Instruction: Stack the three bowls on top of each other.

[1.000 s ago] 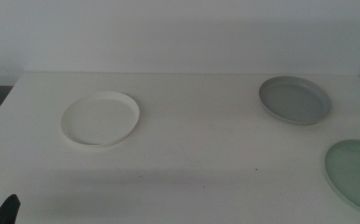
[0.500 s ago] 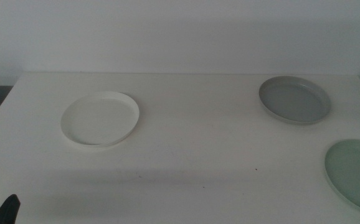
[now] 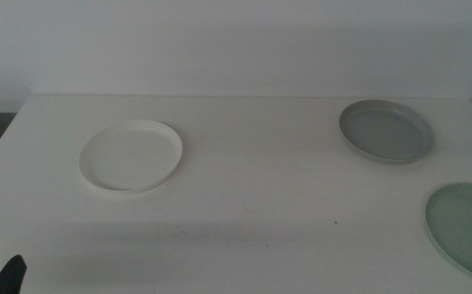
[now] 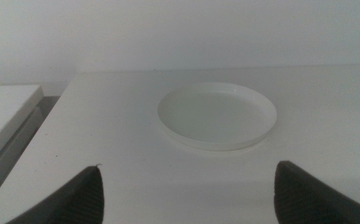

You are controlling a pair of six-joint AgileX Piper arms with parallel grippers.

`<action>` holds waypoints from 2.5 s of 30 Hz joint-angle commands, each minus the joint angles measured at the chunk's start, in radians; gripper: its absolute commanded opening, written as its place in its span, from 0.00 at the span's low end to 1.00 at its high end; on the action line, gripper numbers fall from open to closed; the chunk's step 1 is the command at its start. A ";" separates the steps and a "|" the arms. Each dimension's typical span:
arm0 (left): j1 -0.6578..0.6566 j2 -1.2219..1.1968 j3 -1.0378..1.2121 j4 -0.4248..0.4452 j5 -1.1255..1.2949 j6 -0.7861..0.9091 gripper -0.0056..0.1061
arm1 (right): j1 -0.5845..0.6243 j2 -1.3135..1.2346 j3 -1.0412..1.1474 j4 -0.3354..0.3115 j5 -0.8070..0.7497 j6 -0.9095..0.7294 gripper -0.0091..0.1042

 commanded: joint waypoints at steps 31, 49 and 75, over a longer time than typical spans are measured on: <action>0.000 -0.004 0.000 0.001 -0.013 -0.001 0.89 | -0.003 0.072 -0.005 -0.081 0.057 0.031 0.06; 0.000 -0.004 0.000 0.001 -0.013 -0.001 0.89 | 0.533 0.028 -0.309 0.124 0.180 0.053 0.06; 0.000 -0.004 0.000 0.001 -0.013 -0.001 0.89 | 0.748 0.400 -0.548 0.243 0.089 0.053 0.06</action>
